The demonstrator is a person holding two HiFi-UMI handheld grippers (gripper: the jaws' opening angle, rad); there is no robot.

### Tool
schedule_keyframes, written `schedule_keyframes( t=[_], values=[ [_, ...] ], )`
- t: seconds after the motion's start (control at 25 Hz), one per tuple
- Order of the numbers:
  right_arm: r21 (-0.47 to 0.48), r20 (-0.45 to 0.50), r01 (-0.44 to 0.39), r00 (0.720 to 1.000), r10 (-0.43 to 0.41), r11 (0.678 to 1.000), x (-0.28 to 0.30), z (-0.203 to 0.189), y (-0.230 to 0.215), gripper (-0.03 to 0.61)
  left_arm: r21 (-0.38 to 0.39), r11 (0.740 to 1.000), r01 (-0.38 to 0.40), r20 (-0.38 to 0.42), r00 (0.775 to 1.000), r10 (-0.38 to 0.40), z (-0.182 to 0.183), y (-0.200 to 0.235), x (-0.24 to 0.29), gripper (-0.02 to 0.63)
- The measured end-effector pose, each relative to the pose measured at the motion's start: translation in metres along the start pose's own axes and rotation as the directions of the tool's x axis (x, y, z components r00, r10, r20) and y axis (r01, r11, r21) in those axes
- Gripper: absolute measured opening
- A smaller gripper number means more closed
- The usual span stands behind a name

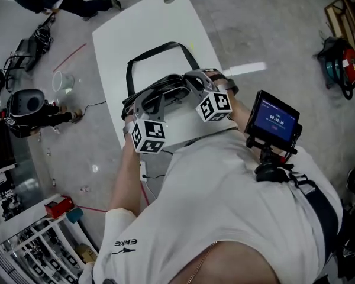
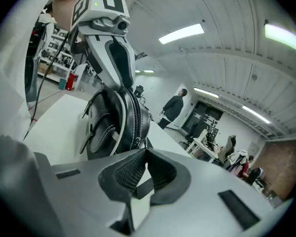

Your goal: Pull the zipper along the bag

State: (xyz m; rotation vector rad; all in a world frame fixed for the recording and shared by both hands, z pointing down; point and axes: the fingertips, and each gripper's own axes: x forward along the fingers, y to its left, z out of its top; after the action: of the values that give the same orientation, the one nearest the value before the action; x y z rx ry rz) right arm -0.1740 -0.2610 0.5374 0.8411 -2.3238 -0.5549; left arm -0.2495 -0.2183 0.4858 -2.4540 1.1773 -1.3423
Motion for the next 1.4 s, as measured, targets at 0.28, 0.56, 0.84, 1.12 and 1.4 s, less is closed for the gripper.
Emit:
schedule_keyframes(
  t=[0.28, 0.56, 0.84, 1.12, 1.4],
  values=[
    [-0.034, -0.091, 0.063, 0.994, -0.066, 0.997, -0.001, -0.027, -0.016, 0.015, -0.143, 0.986, -0.083, -0.015, 0.997, 0.081, -0.051, 0.029, -0.001, 0.029],
    [-0.055, -0.131, 0.086, 0.987, -0.092, 0.995, -0.001, -0.042, -0.029, 0.015, -0.193, 0.976, -0.103, -0.007, 0.995, 0.104, -0.076, 0.035, 0.006, 0.005],
    [-0.075, -0.162, 0.091, 0.981, -0.102, 0.993, -0.004, -0.058, -0.033, 0.015, -0.233, 0.97, -0.073, 0.025, 0.996, 0.081, -0.079, 0.028, 0.02, 0.005],
    [-0.128, -0.187, 0.09, 0.976, -0.113, 0.988, -0.007, -0.062, -0.041, 0.015, -0.224, 0.973, -0.063, 0.046, 0.996, 0.075, -0.071, 0.024, 0.031, 0.003],
    [-0.177, -0.167, 0.098, 0.978, -0.128, 0.979, -0.009, -0.049, -0.047, 0.015, -0.211, 0.976, -0.06, 0.064, 0.995, 0.075, -0.064, 0.019, 0.038, 0.003]
  ],
)
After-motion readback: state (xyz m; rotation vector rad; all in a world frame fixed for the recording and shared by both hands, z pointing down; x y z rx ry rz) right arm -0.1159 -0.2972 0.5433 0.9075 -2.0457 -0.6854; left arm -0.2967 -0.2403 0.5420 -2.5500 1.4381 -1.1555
